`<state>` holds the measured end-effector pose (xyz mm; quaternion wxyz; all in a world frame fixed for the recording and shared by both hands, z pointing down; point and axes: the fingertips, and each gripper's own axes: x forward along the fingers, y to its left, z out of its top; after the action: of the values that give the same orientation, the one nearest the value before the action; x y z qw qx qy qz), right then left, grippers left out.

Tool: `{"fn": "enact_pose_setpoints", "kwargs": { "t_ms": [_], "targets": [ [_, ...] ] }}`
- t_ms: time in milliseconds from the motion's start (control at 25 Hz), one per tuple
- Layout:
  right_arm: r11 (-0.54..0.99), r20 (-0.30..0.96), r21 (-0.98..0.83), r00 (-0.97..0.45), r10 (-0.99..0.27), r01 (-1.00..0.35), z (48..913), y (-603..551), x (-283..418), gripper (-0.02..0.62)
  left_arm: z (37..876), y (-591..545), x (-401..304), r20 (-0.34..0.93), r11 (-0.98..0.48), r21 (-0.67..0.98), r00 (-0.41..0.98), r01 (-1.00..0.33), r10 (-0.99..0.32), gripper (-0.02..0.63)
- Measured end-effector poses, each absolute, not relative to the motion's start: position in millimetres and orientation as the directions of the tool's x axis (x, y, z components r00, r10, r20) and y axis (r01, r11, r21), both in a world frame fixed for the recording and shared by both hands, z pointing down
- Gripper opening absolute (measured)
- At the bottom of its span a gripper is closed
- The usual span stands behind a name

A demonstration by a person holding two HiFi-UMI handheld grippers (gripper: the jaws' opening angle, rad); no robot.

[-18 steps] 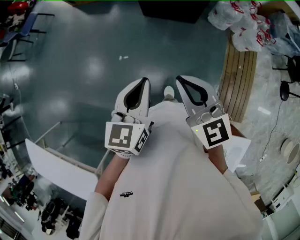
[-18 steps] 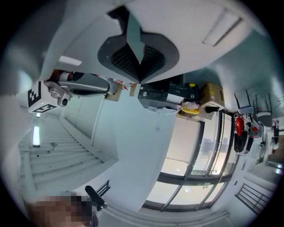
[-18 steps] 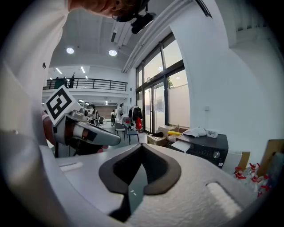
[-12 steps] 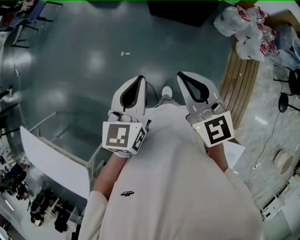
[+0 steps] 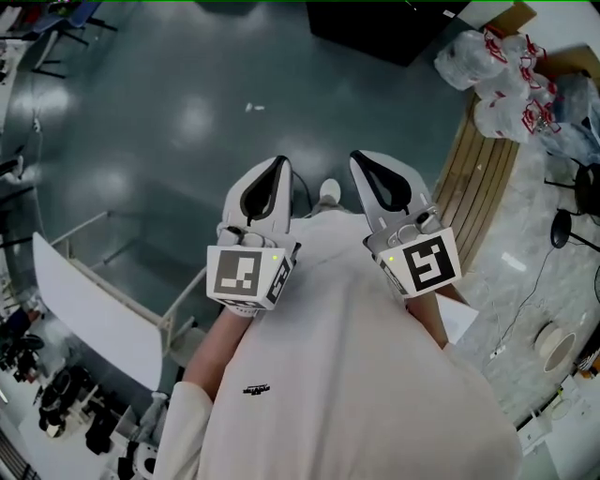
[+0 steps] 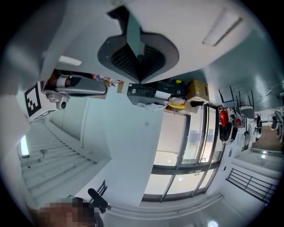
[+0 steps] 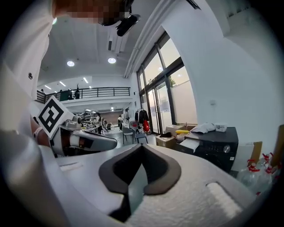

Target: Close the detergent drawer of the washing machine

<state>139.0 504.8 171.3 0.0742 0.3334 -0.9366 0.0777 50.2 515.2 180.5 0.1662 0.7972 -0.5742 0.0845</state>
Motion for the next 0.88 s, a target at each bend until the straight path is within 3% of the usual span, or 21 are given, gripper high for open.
{"fn": "enact_pose_setpoints", "kwargs": {
  "t_ms": [200, 400, 880],
  "targets": [
    [0.763, 0.156, -0.095, -0.766, -0.623, -0.64, 170.2, 499.3, 142.6, 0.002, 180.6, 512.7, 46.7, 0.31, -0.266, 0.145, 0.299, -0.953, -0.903, 0.015],
    [0.768, 0.212, -0.103, -0.769, -0.603, -0.632, 184.0, 501.0, 152.0, 0.002, 178.7, 509.8, 47.1, 0.313, -0.253, 0.15, 0.289, -0.956, -0.905, 0.015],
    [0.751, 0.21, -0.109, -0.754, -0.623, -0.651, 178.8, 448.3, 114.0, 0.002, 203.9, 455.6, 20.0, 0.365, -0.275, 0.215, 0.338, -0.937, -0.868, 0.015]
  ]
}}
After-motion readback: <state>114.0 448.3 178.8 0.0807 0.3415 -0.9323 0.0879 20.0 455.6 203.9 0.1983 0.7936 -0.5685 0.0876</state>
